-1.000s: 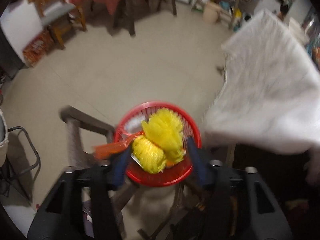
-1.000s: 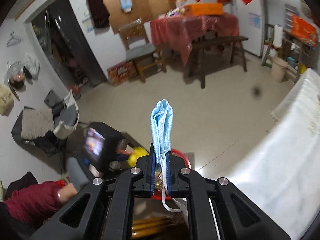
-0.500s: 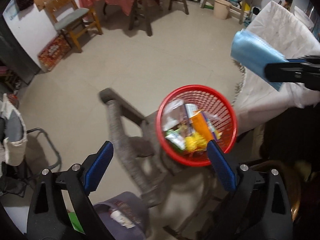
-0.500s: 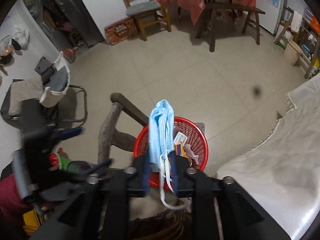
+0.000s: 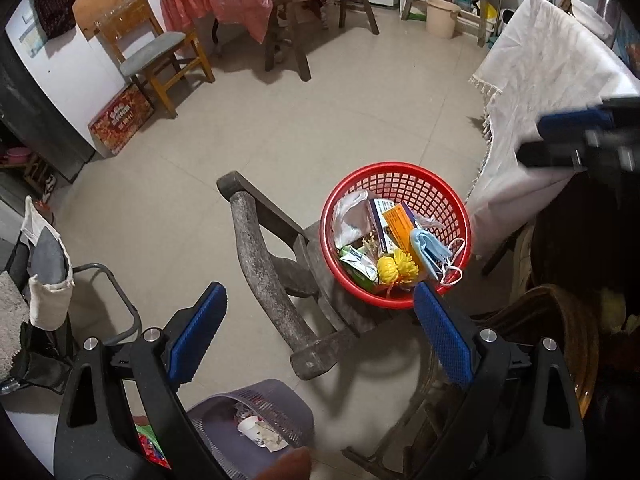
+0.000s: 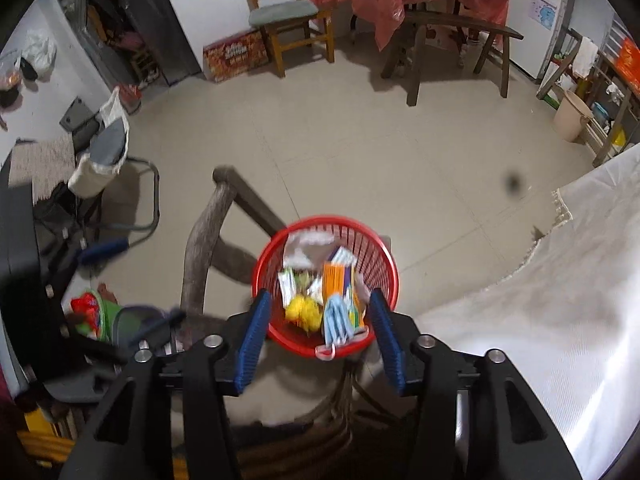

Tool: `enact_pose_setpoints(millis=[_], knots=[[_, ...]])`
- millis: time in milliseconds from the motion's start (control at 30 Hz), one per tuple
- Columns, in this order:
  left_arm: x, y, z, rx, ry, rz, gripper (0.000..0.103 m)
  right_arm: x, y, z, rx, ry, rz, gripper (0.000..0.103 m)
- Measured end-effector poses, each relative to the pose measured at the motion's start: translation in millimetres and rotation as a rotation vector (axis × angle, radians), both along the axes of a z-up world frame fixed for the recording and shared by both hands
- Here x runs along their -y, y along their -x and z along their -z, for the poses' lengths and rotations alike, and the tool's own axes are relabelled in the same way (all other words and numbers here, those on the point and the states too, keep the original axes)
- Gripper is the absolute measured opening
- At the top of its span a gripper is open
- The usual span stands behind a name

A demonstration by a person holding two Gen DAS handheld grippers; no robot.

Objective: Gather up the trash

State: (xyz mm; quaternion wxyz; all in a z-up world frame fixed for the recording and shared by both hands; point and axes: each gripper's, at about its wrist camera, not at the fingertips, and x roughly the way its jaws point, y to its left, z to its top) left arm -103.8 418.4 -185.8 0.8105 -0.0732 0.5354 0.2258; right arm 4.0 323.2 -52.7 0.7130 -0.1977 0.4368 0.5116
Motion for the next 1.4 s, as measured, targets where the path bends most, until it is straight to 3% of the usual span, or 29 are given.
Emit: enact_pose_setpoints(millis=[200,333,633,1400], knots=[[5.8,6.7,-13.4,0.023,0.0,-0.016,0.091,17.1,34.5,-12.0,0.067,0.042,-0.113,0.073],[11.2,11.0,-19.5,0.042,0.024,-0.027,0.091,34.0,48.9,-14.8,0.047,0.055,-0.139,0.074],[31.3,5.2,-23.0,0.047,0.003,0.016,0.091,61.4,35.7,-6.4,0.018,0.065,-0.024,0.074],[39.5,0.2,-18.4,0.041,0.014,0.043,0.091,61.1,33.3,-2.0,0.011,0.065,-0.012,0.074]])
